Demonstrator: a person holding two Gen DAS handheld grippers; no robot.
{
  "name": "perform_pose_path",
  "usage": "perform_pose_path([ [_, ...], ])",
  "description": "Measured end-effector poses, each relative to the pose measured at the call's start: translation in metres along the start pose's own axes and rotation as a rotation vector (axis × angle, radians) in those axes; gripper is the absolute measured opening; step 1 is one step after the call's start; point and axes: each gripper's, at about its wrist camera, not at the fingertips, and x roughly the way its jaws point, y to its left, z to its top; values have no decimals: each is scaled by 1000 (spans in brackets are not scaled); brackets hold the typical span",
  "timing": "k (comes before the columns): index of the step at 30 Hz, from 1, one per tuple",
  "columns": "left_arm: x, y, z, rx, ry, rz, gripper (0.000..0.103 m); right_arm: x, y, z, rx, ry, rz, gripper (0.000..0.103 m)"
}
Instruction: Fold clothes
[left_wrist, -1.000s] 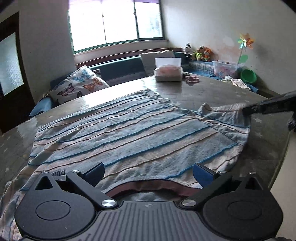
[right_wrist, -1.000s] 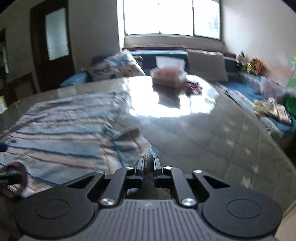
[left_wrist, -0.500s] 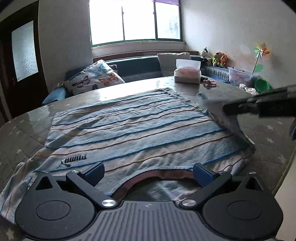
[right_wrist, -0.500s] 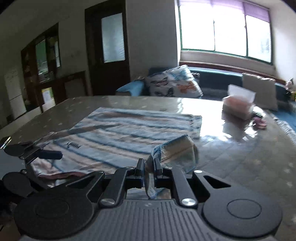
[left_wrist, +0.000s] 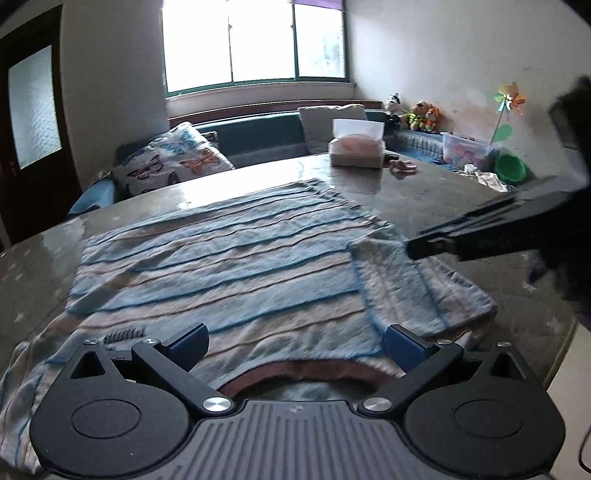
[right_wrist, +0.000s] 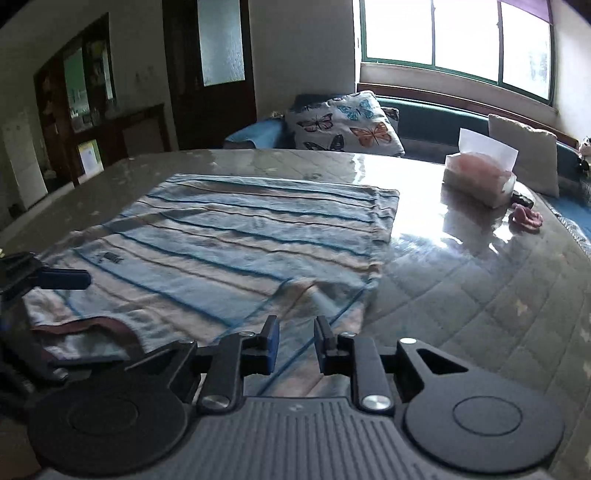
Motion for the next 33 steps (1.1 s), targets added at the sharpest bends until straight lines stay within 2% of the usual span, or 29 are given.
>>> perform_pose_path([
  [7, 22, -17, 11, 38, 22, -19, 103, 37, -12, 17, -42, 23, -3, 20],
  [11, 34, -21, 12, 40, 41, -25, 103, 59, -20, 18, -57, 55, -46, 18],
  [15, 41, -23, 9, 42, 64, -21, 103, 60, -25, 18, -48, 45, -39, 18],
  [20, 41, -21, 5, 32, 73, -10, 103, 43, -18, 14, -69, 22, -32, 21],
  [22, 40, -19, 4, 29, 73, -4, 103, 31, -12, 8, -72, 17, -7, 32],
  [26, 32, -14, 3, 9, 62, 13, 103, 13, 3, -7, -107, 18, 16, 37],
  [28, 26, -8, 2, -9, 55, 31, 103, 8, 10, -14, -126, 15, 16, 45],
  [33, 4, 20, -5, -61, 33, 109, 103, 8, 26, -28, -171, 34, -1, 51],
])
